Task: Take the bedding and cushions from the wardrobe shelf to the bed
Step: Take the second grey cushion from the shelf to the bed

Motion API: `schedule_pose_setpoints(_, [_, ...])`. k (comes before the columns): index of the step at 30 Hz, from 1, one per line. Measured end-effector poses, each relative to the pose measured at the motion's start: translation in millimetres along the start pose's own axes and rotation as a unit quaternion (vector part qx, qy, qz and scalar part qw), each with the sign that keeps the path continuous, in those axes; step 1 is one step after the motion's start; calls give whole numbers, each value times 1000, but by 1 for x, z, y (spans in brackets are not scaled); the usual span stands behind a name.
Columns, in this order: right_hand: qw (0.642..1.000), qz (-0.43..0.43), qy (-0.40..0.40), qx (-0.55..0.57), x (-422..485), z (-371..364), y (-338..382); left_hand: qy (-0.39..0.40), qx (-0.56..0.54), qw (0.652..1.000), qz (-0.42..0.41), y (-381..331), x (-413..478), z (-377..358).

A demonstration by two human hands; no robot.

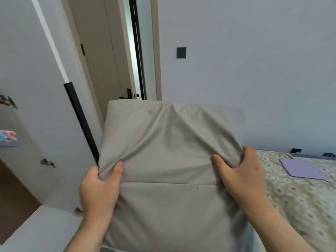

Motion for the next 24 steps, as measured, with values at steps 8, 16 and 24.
schedule_pose_setpoints(8, [983, -84, -136, -91, 4, 157, -117, 142, -74, 985, -69, -92, -88, -150])
schedule_pose_setpoints(16, [917, -200, -282, -197, -35, 287, -194, 309, -131, 930, -146, -188, -182, -290])
schedule_pose_setpoints(24, [806, -345, -393, -277, -106, 358, -231, 477, -181, 833, -213, -258, -290, -392])
Point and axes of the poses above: each hand's wrist, its own x-axis towards the middle knuckle, its own z-axis out of the back of the hand, y = z × x, the point moved 5 cm from there along x, towards the middle knuckle, and after that the axes turned 3 degrees about -x, right-handed, at the moved point
